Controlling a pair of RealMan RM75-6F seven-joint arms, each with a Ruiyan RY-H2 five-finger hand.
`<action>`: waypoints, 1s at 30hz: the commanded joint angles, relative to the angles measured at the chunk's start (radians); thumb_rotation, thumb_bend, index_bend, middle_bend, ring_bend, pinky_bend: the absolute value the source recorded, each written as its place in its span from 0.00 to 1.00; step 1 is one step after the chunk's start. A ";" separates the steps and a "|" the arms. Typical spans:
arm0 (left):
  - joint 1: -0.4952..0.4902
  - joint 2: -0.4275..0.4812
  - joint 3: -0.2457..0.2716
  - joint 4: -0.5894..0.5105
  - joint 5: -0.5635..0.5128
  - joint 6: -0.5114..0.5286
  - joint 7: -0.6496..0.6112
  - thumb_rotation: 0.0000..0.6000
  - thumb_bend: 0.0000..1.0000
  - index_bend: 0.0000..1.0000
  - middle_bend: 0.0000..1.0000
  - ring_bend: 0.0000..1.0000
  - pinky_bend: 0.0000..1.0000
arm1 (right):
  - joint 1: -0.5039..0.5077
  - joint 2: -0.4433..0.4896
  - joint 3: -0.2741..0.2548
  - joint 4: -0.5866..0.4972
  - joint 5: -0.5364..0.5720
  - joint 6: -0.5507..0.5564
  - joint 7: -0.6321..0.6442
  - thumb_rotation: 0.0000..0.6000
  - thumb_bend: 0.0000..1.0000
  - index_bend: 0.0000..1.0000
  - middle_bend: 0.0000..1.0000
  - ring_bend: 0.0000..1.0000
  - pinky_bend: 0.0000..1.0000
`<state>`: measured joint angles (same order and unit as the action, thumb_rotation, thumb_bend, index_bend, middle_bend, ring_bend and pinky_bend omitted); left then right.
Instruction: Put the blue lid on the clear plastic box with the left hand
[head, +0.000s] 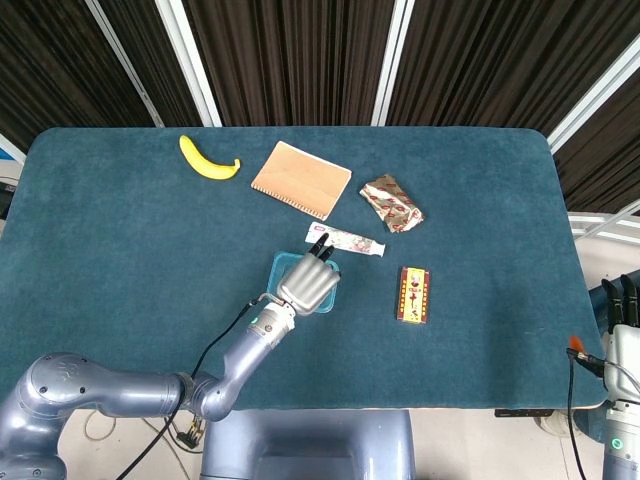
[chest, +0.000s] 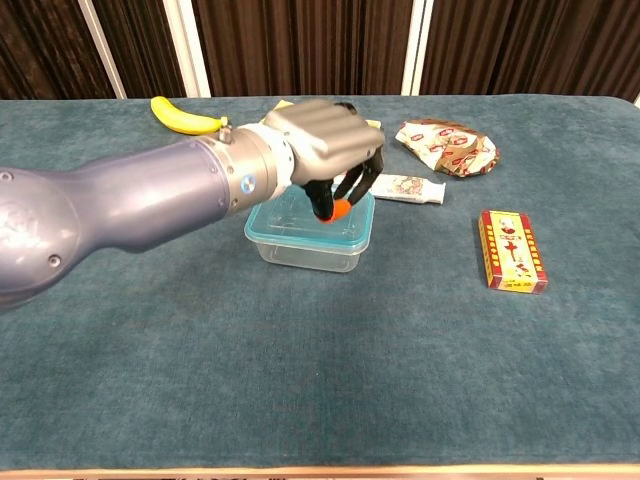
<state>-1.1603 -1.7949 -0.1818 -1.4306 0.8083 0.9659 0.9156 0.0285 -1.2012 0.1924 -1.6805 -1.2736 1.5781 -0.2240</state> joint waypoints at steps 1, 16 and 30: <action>0.001 -0.010 0.009 0.005 0.005 -0.003 -0.004 1.00 0.49 0.68 0.54 0.14 0.03 | 0.000 0.000 0.000 0.000 0.000 0.000 0.000 1.00 0.30 0.12 0.03 0.01 0.00; 0.001 -0.019 0.033 0.008 0.001 -0.004 0.012 1.00 0.49 0.68 0.54 0.14 0.03 | -0.001 0.001 0.000 -0.002 -0.004 0.002 0.001 1.00 0.30 0.12 0.03 0.01 0.00; 0.006 -0.028 0.055 0.015 0.013 0.000 0.020 1.00 0.49 0.68 0.54 0.14 0.03 | -0.001 -0.001 0.001 -0.001 -0.001 0.002 -0.001 1.00 0.30 0.12 0.03 0.01 0.00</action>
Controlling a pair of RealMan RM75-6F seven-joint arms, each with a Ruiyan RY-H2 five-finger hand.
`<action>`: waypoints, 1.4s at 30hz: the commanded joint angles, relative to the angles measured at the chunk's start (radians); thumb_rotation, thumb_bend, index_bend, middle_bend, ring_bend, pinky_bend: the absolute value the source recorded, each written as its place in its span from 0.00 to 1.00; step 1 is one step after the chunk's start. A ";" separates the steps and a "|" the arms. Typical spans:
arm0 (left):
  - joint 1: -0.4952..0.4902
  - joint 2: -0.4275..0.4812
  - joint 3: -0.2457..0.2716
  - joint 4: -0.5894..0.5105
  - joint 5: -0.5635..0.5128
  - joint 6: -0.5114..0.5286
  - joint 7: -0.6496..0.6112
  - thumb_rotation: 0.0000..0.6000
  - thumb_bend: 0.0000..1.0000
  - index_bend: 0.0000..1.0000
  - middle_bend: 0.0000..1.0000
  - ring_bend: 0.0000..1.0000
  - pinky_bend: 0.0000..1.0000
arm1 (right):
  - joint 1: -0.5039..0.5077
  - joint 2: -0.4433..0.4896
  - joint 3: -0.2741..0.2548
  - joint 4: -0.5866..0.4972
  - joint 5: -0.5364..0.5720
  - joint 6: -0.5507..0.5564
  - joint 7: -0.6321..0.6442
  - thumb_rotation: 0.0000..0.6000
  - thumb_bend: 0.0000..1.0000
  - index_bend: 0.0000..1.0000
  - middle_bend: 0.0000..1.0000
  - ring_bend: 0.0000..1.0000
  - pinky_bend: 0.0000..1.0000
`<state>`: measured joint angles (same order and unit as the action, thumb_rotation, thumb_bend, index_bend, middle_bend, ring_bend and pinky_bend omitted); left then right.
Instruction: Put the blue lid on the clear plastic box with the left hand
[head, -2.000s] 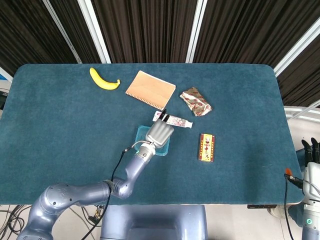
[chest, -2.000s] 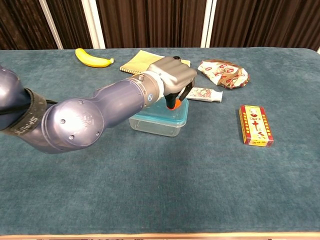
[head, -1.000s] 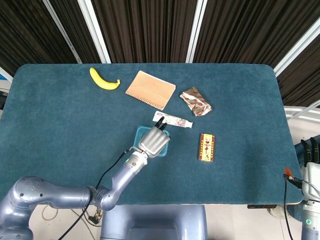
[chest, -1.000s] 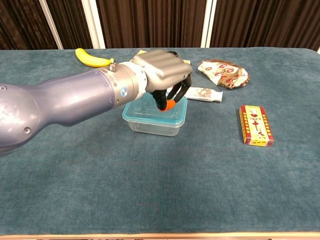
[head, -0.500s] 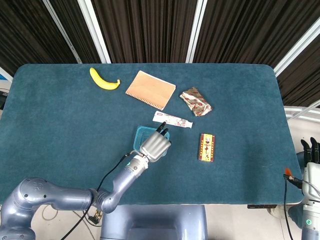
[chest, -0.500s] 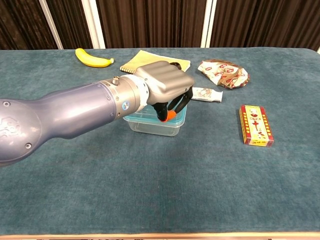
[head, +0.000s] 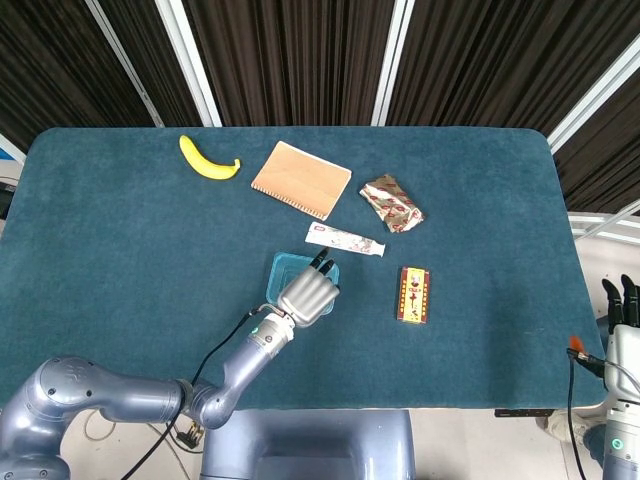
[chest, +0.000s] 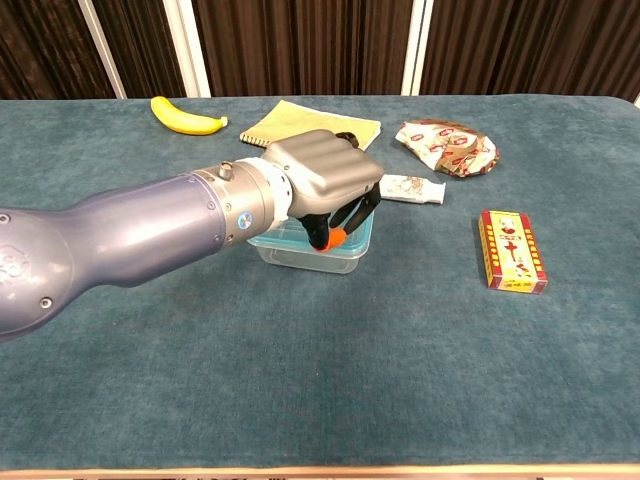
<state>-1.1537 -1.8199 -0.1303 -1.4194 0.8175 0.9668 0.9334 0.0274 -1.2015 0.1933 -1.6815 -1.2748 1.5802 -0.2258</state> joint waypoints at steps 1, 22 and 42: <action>0.000 -0.006 0.007 0.007 0.007 -0.001 0.004 1.00 0.49 0.68 0.54 0.14 0.03 | 0.000 0.000 0.000 0.000 0.000 0.000 0.001 1.00 0.30 0.12 0.03 0.01 0.00; 0.012 -0.056 0.039 0.086 0.035 -0.014 0.026 1.00 0.49 0.68 0.54 0.14 0.03 | 0.000 0.002 0.004 -0.004 0.006 -0.003 0.006 1.00 0.30 0.12 0.03 0.01 0.00; 0.049 0.008 -0.038 0.011 0.098 0.051 -0.057 1.00 0.46 0.60 0.50 0.13 0.03 | 0.000 0.001 0.003 -0.001 -0.002 0.002 0.009 1.00 0.30 0.12 0.03 0.01 0.00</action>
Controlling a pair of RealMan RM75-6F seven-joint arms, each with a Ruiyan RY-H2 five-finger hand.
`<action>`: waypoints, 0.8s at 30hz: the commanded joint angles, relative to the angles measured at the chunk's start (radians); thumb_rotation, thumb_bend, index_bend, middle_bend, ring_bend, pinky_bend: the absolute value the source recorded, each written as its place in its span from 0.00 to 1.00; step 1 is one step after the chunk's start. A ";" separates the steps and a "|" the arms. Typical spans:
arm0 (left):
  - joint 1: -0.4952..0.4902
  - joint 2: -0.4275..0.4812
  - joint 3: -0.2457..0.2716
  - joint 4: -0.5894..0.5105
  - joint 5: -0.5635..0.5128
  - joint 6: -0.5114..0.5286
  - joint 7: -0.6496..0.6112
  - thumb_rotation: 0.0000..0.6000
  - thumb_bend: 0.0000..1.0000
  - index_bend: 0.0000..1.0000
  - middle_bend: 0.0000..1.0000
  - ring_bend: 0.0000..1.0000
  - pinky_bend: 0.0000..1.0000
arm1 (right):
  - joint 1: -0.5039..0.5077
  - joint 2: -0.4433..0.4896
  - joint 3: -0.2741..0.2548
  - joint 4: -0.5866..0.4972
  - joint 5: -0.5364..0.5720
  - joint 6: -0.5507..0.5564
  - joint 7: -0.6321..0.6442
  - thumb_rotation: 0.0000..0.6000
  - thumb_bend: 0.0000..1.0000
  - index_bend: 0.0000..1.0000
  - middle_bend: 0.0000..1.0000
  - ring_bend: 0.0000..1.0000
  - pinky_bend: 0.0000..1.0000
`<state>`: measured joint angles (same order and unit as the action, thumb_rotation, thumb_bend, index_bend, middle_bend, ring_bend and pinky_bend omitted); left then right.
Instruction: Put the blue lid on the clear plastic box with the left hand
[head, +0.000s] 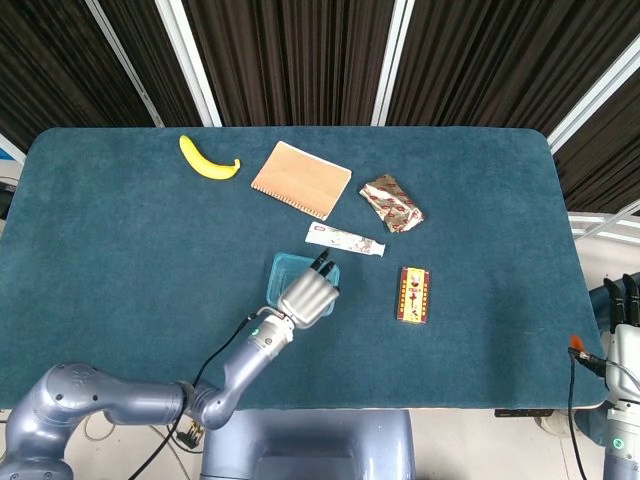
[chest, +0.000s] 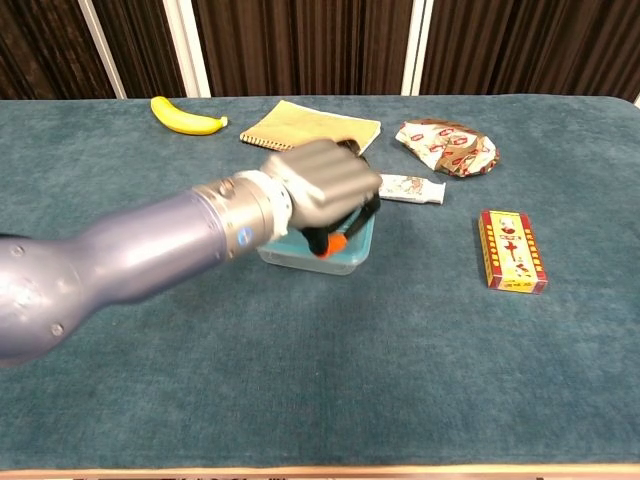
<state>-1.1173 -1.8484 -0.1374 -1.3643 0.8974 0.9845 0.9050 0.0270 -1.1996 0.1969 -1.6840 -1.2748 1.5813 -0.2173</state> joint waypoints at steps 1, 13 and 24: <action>0.021 0.055 -0.044 -0.067 0.022 0.051 -0.041 1.00 0.45 0.55 0.47 0.12 0.03 | 0.000 -0.001 -0.001 0.002 -0.004 0.002 0.000 1.00 0.30 0.12 0.03 0.01 0.00; 0.272 0.394 -0.017 -0.512 0.000 0.403 -0.034 1.00 0.32 0.25 0.20 0.03 0.03 | 0.002 0.005 -0.017 0.011 -0.033 0.000 -0.013 1.00 0.30 0.12 0.03 0.01 0.00; 0.669 0.710 0.270 -0.638 0.270 0.634 -0.444 1.00 0.32 0.25 0.16 0.00 0.03 | 0.006 0.013 -0.031 0.016 -0.071 0.002 -0.020 1.00 0.30 0.12 0.03 0.01 0.00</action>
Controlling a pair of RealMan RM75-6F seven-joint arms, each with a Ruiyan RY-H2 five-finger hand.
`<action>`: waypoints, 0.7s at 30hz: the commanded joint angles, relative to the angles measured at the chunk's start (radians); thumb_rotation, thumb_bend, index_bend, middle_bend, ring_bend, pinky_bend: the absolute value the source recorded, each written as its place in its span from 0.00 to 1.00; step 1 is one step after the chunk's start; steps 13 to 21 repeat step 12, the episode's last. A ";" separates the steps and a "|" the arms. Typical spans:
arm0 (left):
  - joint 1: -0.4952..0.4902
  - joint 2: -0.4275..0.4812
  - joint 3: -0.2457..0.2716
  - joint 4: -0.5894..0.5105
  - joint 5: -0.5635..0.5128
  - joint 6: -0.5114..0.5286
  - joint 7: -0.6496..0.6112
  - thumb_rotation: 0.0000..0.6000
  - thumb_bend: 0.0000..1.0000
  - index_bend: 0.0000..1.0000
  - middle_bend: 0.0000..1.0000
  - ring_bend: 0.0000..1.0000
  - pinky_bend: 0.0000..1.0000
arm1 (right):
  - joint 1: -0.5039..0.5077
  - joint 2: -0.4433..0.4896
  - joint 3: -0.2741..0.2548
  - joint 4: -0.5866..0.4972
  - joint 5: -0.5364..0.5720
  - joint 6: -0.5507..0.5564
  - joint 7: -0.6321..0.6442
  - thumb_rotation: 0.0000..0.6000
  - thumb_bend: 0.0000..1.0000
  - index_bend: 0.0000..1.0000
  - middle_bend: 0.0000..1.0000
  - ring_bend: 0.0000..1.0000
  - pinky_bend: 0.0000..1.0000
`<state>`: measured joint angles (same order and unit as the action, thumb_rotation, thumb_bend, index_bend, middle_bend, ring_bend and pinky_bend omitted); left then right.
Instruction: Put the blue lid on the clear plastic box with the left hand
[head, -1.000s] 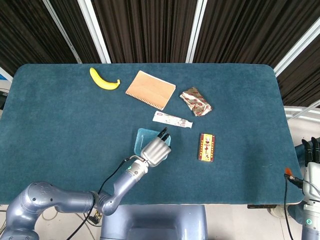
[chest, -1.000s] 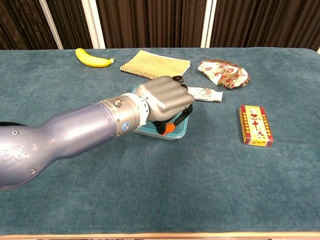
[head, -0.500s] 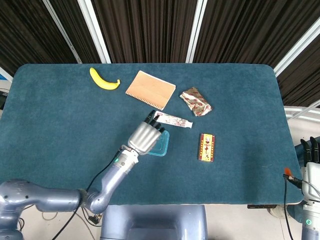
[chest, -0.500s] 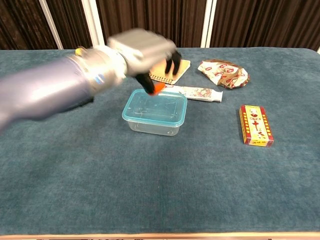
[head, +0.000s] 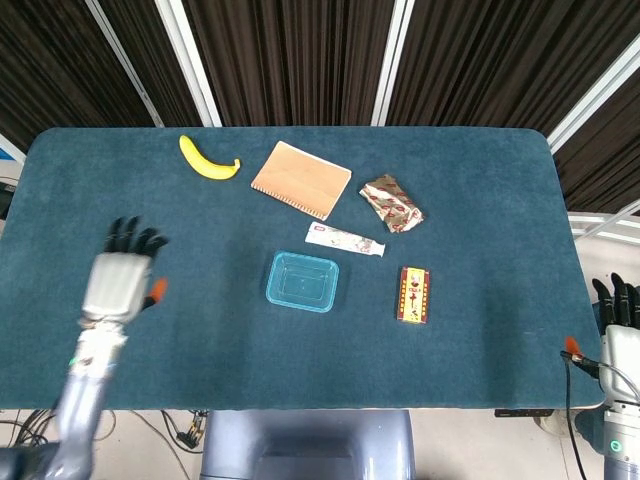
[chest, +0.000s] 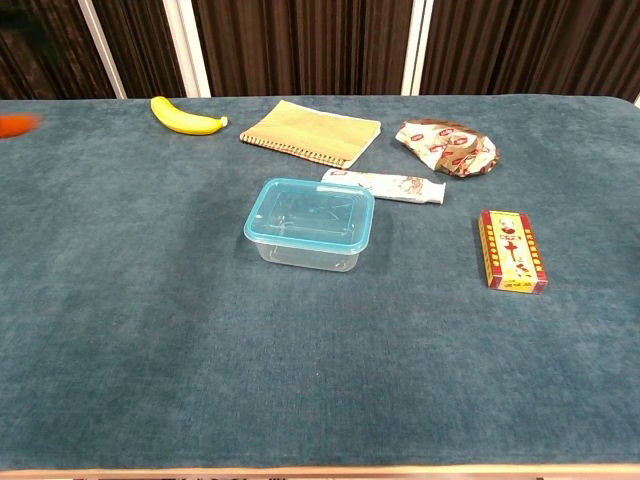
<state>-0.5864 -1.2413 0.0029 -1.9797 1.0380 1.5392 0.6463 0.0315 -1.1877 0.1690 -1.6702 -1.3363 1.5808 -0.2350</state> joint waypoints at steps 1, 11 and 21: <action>0.170 0.117 0.154 -0.008 0.163 0.094 -0.230 1.00 0.32 0.25 0.15 0.00 0.03 | 0.003 0.001 -0.005 0.004 -0.017 0.004 -0.003 1.00 0.30 0.12 0.03 0.01 0.00; 0.369 0.113 0.250 0.208 0.396 0.193 -0.555 1.00 0.26 0.24 0.12 0.00 0.00 | 0.008 0.001 -0.019 0.006 -0.055 0.005 -0.012 1.00 0.30 0.12 0.03 0.01 0.00; 0.378 0.113 0.247 0.219 0.397 0.191 -0.562 1.00 0.26 0.23 0.12 0.00 0.00 | 0.009 0.001 -0.018 0.005 -0.057 0.006 -0.011 1.00 0.30 0.12 0.03 0.01 0.00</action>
